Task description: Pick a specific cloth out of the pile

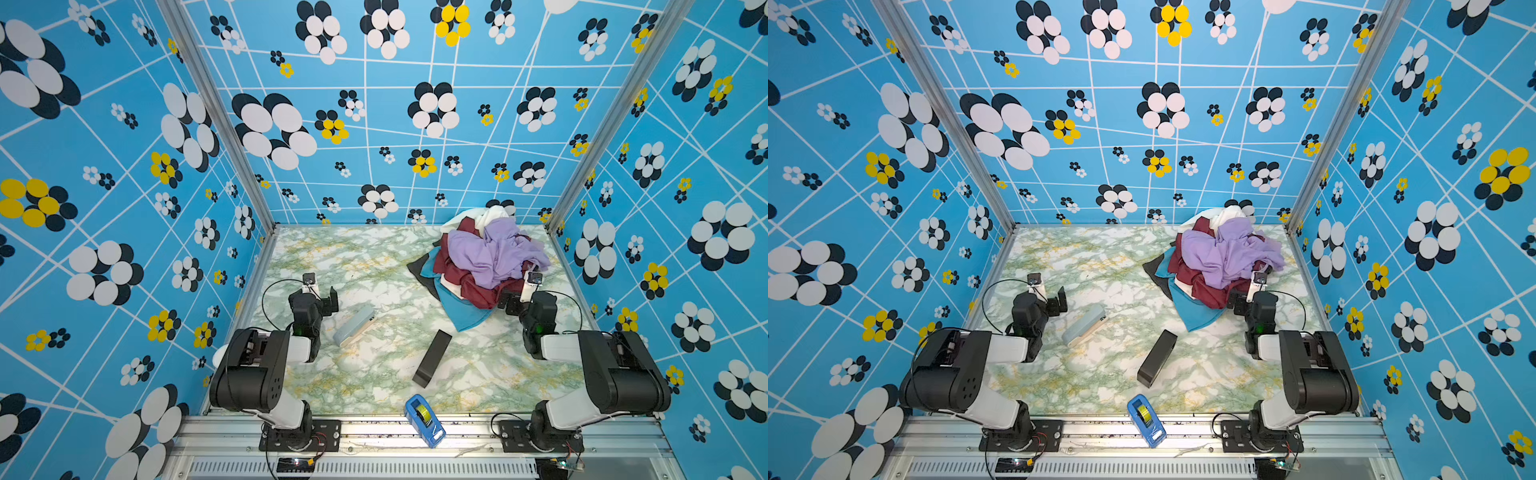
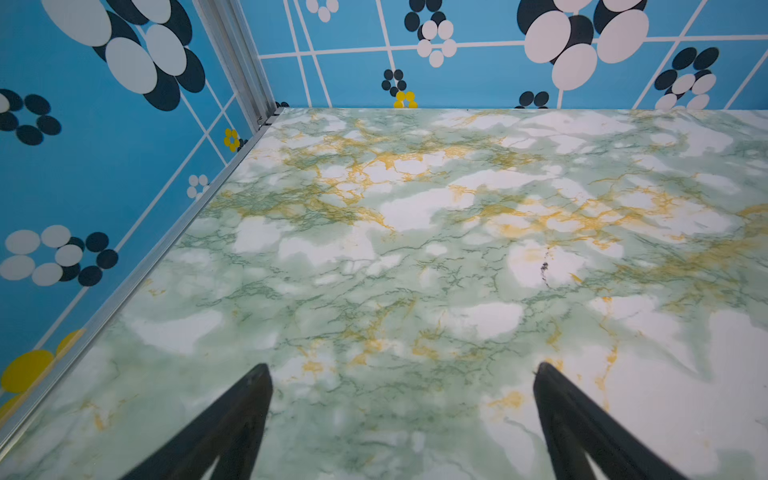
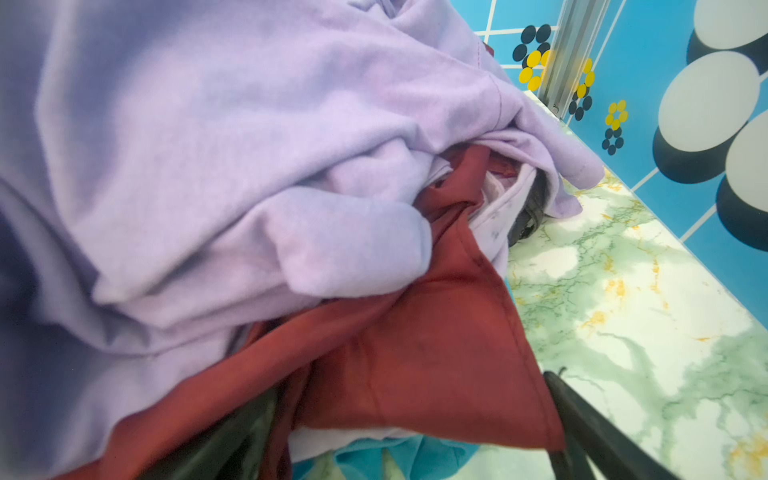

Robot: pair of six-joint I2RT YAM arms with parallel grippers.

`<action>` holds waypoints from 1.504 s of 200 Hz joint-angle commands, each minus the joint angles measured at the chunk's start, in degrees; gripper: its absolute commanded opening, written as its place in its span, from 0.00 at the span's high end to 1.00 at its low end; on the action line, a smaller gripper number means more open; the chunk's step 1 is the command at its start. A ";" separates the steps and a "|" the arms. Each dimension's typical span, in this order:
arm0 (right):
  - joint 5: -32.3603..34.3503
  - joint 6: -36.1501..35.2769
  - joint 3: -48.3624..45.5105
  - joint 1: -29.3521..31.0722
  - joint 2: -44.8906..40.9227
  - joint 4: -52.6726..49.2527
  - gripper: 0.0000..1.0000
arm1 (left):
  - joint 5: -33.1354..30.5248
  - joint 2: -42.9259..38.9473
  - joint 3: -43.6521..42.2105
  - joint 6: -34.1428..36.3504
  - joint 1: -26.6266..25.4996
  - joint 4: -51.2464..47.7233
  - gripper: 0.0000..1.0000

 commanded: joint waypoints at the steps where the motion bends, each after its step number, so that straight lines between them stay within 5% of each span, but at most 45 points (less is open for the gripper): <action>1: -0.97 -0.76 0.87 0.29 0.03 -0.20 0.01 | 0.52 -0.11 0.77 -0.65 0.38 -0.15 0.01; 252: -0.15 -0.48 0.93 0.30 -0.56 -0.01 0.01 | 0.25 -0.32 0.71 -0.41 0.39 0.17 0.01; 301: 2.53 2.80 7.74 0.41 -11.02 -23.38 0.01 | -5.08 -19.30 6.18 -0.78 -2.49 -22.66 0.01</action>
